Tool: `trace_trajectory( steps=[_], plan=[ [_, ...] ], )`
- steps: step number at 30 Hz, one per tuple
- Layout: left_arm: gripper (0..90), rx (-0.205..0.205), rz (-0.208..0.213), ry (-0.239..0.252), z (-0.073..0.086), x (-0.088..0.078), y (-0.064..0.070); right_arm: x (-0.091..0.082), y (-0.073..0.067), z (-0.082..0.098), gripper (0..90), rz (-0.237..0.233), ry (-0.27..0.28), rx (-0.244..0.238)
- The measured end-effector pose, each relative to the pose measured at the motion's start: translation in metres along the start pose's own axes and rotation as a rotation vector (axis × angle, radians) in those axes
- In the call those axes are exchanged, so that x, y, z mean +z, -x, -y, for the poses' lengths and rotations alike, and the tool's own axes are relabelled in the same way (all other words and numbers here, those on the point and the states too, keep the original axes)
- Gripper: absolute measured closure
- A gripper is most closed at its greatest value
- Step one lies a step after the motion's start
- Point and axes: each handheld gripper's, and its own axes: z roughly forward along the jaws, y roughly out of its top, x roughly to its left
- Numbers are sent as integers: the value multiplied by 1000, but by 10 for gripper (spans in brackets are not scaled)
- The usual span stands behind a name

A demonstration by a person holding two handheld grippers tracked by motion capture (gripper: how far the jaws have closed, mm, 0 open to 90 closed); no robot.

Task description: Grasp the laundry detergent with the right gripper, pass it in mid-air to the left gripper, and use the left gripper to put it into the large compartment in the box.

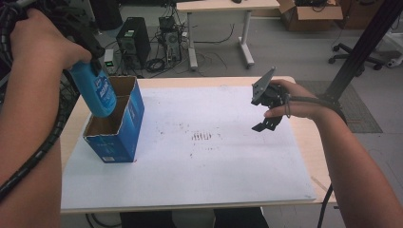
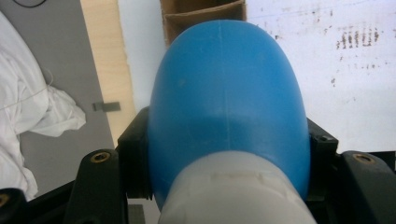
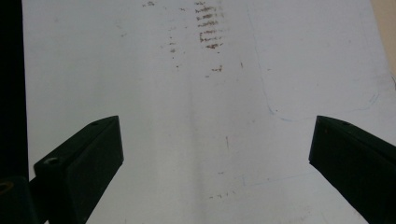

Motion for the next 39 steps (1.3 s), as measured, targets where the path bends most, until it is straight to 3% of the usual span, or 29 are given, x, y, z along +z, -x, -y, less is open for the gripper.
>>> trace_trajectory(
  steps=[5, 8, 25, 39],
  plan=[
    [378, -12, 12, 3, -1, 8, -5, -5, -1, -5, 31, 4, 6, -6],
    [378, -25, 16, 0, -2, 16, -8, -7, -1, -6, 31, 4, 38, 1],
    [377, -40, 34, -23, -2, 62, -15, -12, -5, -11, 31, -20, -22, -19],
    [377, -37, 32, -42, -2, 103, -15, -9, -5, -12, 31, -20, -27, -19]
  ],
)
